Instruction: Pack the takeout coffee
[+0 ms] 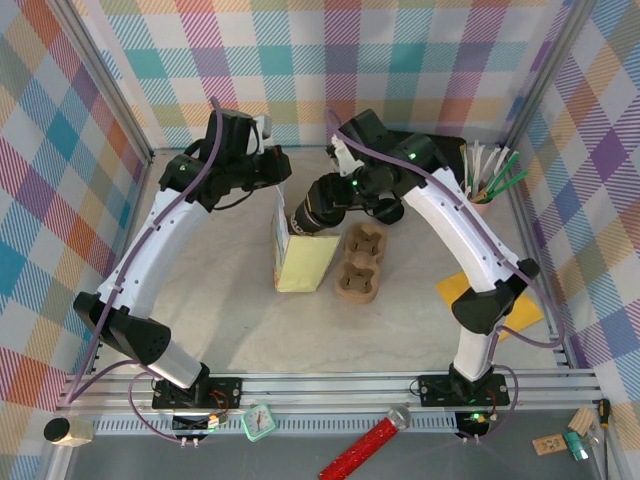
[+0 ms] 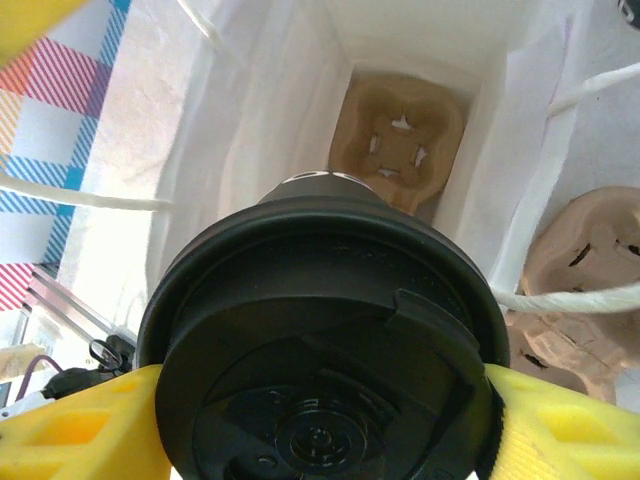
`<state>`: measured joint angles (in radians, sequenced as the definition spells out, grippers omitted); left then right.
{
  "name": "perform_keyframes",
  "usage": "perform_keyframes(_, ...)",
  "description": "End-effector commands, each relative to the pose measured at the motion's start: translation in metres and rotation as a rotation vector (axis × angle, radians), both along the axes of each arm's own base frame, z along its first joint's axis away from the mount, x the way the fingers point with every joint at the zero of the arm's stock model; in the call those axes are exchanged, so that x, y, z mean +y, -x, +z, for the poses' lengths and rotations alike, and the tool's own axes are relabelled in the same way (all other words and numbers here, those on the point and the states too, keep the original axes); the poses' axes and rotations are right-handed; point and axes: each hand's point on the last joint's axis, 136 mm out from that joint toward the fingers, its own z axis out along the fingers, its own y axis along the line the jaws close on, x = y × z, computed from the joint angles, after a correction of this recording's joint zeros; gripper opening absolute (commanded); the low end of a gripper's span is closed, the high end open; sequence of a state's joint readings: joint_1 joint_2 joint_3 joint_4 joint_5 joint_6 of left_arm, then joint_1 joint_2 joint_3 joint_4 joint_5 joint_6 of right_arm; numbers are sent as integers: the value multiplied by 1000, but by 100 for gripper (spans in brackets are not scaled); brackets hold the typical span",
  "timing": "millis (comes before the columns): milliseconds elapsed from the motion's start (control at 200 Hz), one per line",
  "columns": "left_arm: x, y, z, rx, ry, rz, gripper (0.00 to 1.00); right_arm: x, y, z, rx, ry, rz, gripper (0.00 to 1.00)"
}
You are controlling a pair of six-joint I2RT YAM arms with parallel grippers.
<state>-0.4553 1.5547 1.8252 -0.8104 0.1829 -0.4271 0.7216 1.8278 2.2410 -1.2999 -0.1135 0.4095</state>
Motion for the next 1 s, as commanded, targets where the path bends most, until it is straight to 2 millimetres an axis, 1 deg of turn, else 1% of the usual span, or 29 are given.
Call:
perform_keyframes(0, -3, 11, 17, -43, 40, -21, 0, 1, 3, 1, 8, 8, 10, 67)
perform_keyframes(150, -4, 13, 19, -46, 50, -24, 0, 7, 2, -8, 40, 11, 11, 66)
perform_keyframes(285, -6, 15, 20, -47, 64, -26, 0, 9, 0, -11, 54, 16, 5, 66)
perform_keyframes(360, -9, 16, 21, -49, 75, -31, 0, 10, 0, -8, 54, 10, 7, 66)
perform_keyframes(505, -14, 18, 19, -47, 93, -37, 0, 10, 0, 4, 28, -12, -1, 66)
perform_keyframes(580, -19, 20, 18, -44, 102, -45, 0, 10, 1, 6, 25, -17, -1, 66)
perform_keyframes(785, -20, 22, 18, -46, 107, -41, 0, 11, 1, -12, 74, 21, -4, 66)
perform_keyframes(995, -21, 23, 17, -43, 115, -41, 0, 14, 1, -20, 101, 23, -1, 66)
